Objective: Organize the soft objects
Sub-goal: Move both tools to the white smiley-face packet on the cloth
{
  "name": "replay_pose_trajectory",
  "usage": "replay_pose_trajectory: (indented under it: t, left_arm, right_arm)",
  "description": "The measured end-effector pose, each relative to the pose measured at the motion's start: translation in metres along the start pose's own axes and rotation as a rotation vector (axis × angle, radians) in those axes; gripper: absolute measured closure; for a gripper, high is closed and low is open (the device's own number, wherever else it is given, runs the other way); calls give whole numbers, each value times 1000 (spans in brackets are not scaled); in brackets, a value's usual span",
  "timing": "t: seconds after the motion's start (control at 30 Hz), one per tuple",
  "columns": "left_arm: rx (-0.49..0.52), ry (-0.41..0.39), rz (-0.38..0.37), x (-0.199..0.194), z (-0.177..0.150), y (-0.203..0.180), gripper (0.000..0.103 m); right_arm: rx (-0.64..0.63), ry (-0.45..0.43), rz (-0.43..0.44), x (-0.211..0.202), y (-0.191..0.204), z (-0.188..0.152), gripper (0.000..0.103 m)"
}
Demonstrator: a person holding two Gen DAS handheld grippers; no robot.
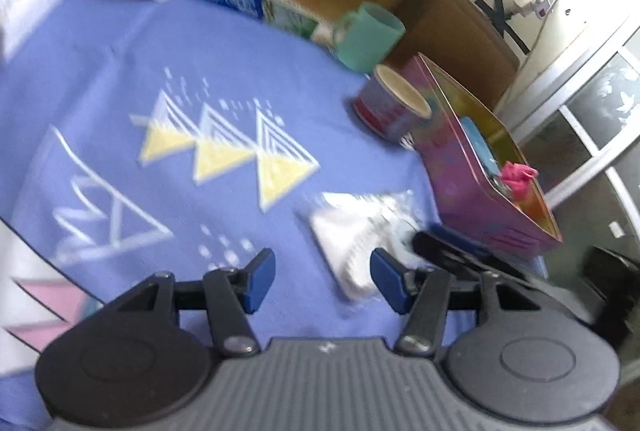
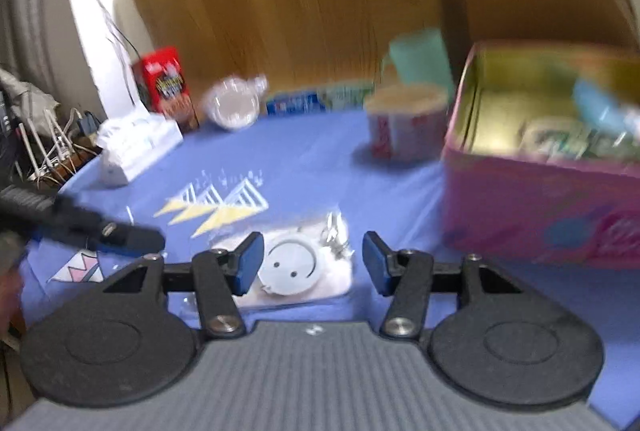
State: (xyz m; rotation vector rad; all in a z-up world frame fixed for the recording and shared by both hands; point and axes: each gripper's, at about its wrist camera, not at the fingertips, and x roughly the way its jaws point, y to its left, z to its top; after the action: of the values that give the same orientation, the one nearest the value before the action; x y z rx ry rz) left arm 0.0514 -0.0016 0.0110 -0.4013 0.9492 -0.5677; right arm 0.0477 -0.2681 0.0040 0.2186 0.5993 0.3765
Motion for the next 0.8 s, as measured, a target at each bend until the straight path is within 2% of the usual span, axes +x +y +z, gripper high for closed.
replay_pose_trajectory:
  t: [0.07,0.17,0.27,0.33,0.47,0.5,0.57,0.6,0.63,0.7,0.8]
  left_arm:
    - [8,-8,-8,5,-2,1,49]
    - [13,-39,18,0,1,8,48]
    - [3,-64,13,-12,6,20,39]
    - [13,-75,24,-14,10,22,34]
    - [44,-53,33,-6,10,23,36]
    - [67,-67,41,-3,8,20,36]
    - [117,-77,59,3,3,11,41]
    - [132,-71,52,5,2,7,43]
    - [146,-75,75,6,0,2,44]
    - [150,-66,85,7,1,-4,44]
    - [129,-69,46,1,4,-11,44]
  right_arm:
    - [74,42,38,7,1,-1,47]
    - [16,79,112,-5,32,-22,48]
    - [-110,67,82,-17,56,-35,45]
    - [-171,61,47,-18,64,-39,30]
    - [-190,74,12,-1,65,-35,29]
    - [-189,70,14,3,66,-33,29]
    - [-198,67,17,8,67,-32,34]
    - [-203,60,17,9,69,-33,44]
    - [-205,54,24,9,70,-34,47]
    - [-215,33,-4,7,73,-36,49]
    - [-198,-5,-36,1,70,-35,53]
